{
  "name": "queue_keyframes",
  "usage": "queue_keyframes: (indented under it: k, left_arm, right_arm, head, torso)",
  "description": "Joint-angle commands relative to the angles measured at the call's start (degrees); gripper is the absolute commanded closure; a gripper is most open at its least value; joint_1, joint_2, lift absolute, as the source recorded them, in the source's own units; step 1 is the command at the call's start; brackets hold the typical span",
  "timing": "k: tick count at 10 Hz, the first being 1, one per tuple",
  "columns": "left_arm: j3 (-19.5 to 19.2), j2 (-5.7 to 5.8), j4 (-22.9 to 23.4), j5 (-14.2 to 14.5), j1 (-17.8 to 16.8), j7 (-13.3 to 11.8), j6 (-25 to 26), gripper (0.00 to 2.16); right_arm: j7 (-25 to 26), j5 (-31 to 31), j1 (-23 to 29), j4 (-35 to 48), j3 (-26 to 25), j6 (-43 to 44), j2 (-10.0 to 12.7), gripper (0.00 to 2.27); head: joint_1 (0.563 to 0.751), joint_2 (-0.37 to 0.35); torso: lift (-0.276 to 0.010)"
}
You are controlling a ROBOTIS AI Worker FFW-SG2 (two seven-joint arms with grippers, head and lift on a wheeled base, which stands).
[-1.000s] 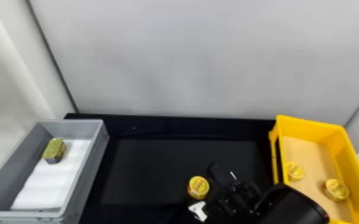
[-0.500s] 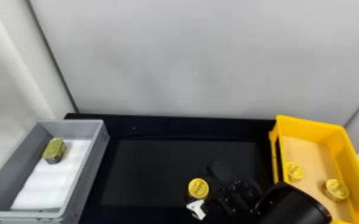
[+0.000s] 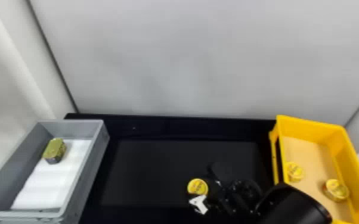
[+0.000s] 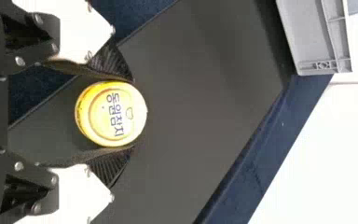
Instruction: Pick up the round yellow can and place it in the yellow rectangular box
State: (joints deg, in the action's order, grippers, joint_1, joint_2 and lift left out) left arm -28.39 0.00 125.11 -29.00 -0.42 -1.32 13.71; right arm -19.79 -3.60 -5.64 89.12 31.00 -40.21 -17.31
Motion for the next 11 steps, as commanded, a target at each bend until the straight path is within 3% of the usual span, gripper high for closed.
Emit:
queue_keyframes:
  k: [1, 4, 7, 11]
  left_arm:
    - [-0.01, -0.15, 0.04, 0.00, 0.07, 0.00, -0.08, 0.09]
    - [0.08, -0.15, 0.04, 0.00, 0.07, 0.00, 0.01, 0.09]
    - [0.08, -0.15, -0.04, 0.00, 0.16, 0.00, 0.10, 0.09]
    - [0.26, -0.15, -0.31, 0.00, 0.16, 0.00, 0.27, 0.09]
  right_arm:
    - [0.26, 0.17, 0.28, 0.09, -0.23, -0.15, 0.08, 0.61]
    - [0.79, 0.35, 0.98, 1.23, -0.93, -0.76, -0.18, 0.78]
    - [0.97, 0.35, 1.24, 2.81, -1.37, -1.38, -0.10, 0.78]
    - [1.93, -2.38, 0.28, 11.16, -3.30, -4.10, -0.01, 0.78]
  head:
    - [0.694, 0.014]
    - [0.694, 0.014]
    - [0.694, 0.014]
    - [0.694, 0.014]
  torso:
    - [-0.056]
    - [-0.056]
    - [-0.056]
    - [-0.056]
